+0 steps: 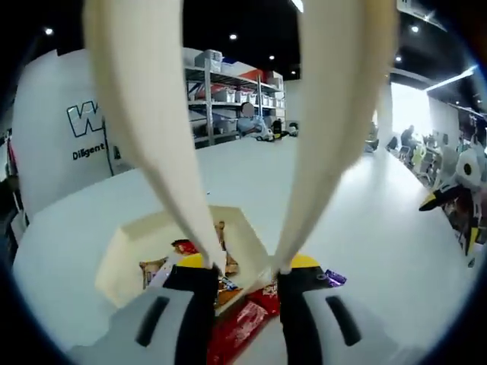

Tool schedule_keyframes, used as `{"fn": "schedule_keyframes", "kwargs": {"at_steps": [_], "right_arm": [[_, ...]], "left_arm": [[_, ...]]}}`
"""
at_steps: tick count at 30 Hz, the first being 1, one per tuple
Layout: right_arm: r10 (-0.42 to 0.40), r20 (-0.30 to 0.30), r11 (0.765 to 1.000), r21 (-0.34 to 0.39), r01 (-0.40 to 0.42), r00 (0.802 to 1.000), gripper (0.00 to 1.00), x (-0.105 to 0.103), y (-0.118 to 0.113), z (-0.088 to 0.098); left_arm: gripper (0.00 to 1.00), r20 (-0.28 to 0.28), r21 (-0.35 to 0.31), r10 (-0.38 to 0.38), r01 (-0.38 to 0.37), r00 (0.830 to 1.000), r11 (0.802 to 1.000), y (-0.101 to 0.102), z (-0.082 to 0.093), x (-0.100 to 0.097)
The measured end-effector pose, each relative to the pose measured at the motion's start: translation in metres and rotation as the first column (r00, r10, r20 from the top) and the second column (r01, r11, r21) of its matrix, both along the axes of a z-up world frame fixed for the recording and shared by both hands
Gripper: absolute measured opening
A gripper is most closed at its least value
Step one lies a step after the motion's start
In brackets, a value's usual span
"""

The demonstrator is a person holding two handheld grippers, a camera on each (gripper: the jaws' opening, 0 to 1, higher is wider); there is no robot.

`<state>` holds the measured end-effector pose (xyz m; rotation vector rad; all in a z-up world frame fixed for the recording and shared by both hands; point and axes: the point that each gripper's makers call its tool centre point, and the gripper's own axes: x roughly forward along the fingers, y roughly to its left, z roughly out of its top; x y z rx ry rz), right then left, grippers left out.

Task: Place the target food into the container with the food tongs after gripping and lifting it, then release it inside without dropping or visibly crushing the food.

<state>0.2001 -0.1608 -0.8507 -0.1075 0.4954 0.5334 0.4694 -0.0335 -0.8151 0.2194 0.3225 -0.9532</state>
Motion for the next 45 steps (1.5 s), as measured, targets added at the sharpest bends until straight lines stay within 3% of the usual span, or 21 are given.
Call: {"fn": "schedule_keyframes", "kwargs": {"at_steps": [4,8,15,22,32,35,45], "right_arm": [[0.002,0.004,1.0,-0.002,-0.002,1.0,0.98,-0.003,0.001,0.002],[0.001,0.015,1.0,0.003,-0.001,1.0,0.98,-0.006,0.0,0.006],[0.012,0.009,1.0,-0.003,-0.012,1.0,0.98,-0.009,0.004,0.004],[0.022,0.031,1.0,-0.003,-0.022,0.999,0.98,-0.009,0.008,0.014],[0.027,0.023,1.0,-0.011,-0.026,0.999,0.98,-0.011,0.01,0.012],[0.032,0.027,0.999,-0.017,-0.031,0.999,0.98,-0.011,0.012,0.013],[0.037,0.027,0.999,-0.018,-0.037,0.999,0.98,-0.011,0.014,0.014]], "left_arm": [[0.29,-0.02,-0.026,-0.029,0.028,0.999,0.999,-0.009,0.002,-0.015],[0.3,-0.075,-0.059,-0.069,0.064,0.995,0.996,-0.018,-0.004,-0.034],[0.3,-0.109,-0.082,-0.083,0.074,0.991,0.994,-0.022,-0.017,-0.057],[0.3,-0.153,-0.061,-0.07,0.062,0.986,0.996,-0.021,-0.033,-0.063],[0.31,-0.211,-0.055,-0.075,0.065,0.975,0.996,-0.024,-0.048,-0.078],[0.31,-0.183,-0.036,-0.103,0.098,0.978,0.994,-0.027,-0.049,-0.083],[0.31,-0.189,-0.048,-0.066,0.057,0.98,0.997,-0.02,-0.048,-0.071]]}}
